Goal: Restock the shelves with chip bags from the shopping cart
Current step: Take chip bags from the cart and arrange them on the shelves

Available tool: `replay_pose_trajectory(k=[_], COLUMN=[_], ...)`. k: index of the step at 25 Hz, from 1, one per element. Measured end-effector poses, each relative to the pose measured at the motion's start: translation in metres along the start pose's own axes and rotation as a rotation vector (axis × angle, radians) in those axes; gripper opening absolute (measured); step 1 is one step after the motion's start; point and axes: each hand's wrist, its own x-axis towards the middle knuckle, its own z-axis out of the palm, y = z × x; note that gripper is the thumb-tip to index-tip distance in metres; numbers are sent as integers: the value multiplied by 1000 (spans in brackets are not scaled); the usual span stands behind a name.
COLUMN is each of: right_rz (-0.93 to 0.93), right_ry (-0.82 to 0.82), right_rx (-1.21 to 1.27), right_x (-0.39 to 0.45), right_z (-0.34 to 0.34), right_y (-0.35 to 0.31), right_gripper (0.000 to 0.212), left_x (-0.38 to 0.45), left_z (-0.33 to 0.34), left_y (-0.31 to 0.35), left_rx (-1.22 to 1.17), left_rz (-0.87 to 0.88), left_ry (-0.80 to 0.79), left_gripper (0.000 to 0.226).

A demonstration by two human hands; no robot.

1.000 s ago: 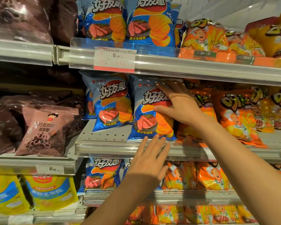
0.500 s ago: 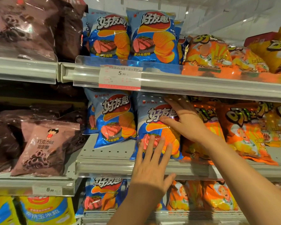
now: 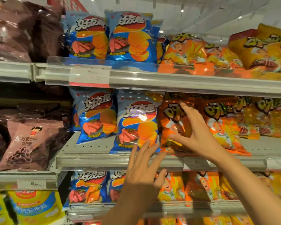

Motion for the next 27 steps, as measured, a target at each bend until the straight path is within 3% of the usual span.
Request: replay_pose_trajectory(k=[3,6,11,15,17,20,23,26,27], right_rz=[13,85,578,987,1159,1321,1442,1534,1576], right_ry=[25,72,188,184,222,268,299,328,345], right_rx=[-11,0,63,51,88,59,-14,-24,-22], right_x=[-49,-119,-290,-439,-497,-552,-586,-605,-609], right_z=[-38,-88,-166,-220,-246,-277,-301,-317,-321], right_y=[34,89,214,291,314,340,371,405,418], right_gripper=[95,79,60,61,65,63,54,50,49], left_x=[8,14,14,1,-4,-20,-42,-59,-62], left_z=[35,89,204,297,342,414,495,580,606], left_y=[51,117,250,348,393,438,473,506,517], left_rx=[-95,-205,-383,-522,-587,-605,-612,-558,-579], left_rz=[55,55,85,59,10,-94,-39,-41,-32], left_ry=[2,-112,-367,-517,-668,-888,-1073,-1236,-1315], left_gripper=[40,38,38,47,47,46,43,22,30])
